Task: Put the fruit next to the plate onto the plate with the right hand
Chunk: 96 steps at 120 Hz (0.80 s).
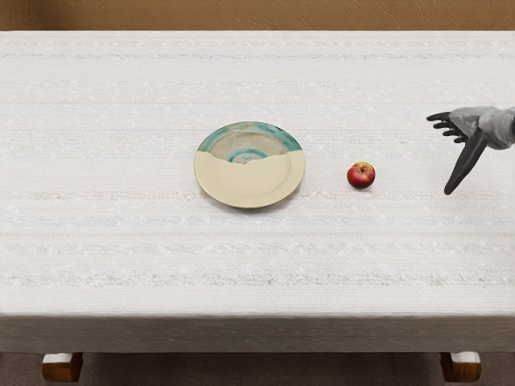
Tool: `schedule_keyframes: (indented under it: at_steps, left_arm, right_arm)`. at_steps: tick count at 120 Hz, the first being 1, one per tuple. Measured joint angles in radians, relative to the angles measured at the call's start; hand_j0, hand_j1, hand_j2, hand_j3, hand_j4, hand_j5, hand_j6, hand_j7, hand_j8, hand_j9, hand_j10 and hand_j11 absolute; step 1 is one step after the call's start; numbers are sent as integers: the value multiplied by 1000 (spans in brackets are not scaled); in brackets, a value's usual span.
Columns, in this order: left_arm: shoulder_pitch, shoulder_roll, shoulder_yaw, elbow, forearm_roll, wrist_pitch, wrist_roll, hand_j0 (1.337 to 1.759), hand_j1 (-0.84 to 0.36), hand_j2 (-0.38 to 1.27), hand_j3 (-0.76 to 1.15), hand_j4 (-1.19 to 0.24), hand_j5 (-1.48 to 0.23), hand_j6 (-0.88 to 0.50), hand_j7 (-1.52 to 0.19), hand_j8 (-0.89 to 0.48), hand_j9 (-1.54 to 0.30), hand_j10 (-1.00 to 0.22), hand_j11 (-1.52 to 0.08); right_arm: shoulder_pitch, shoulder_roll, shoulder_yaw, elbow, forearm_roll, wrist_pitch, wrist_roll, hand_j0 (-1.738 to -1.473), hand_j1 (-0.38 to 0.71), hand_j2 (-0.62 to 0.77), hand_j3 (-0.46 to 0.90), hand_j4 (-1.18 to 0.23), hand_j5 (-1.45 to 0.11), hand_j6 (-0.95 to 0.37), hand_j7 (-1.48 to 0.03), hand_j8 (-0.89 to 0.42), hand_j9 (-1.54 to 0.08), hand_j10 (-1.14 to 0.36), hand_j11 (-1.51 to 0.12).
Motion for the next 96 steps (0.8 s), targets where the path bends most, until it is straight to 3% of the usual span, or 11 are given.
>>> schedule_keyframes:
  at_steps: [29,69,96]
  left_arm:
    - [0,0,0,0,0,0,0,1658,341,2,0,-7,-9,-7,-9,-7,-9,-7,-9]
    - [0,0,0,0,0,0,0,1658,341,2,0,-7,-9,-7,-9,-7,-9,-7,-9]
    - [0,0,0,0,0,0,0,1658,341,2,0,-7,-9,-7,-9,-7,-9,-7,-9]
  right_arm:
    - [-44,87,2,52,-21,-220,3,-1658,-349,1,0,-4,-1,-5,0,-4,0,-3,0]
    - [-60,132,5,49,-5,-276,-2,-1658,-349,1,0,-3,0,-4,0,-3,0,-2,0]
    - [-80,187,7,9,3,-313,-3,-1658,-262,-13,0,-76,-96,-77,-95,-76,-95,-75,-95]
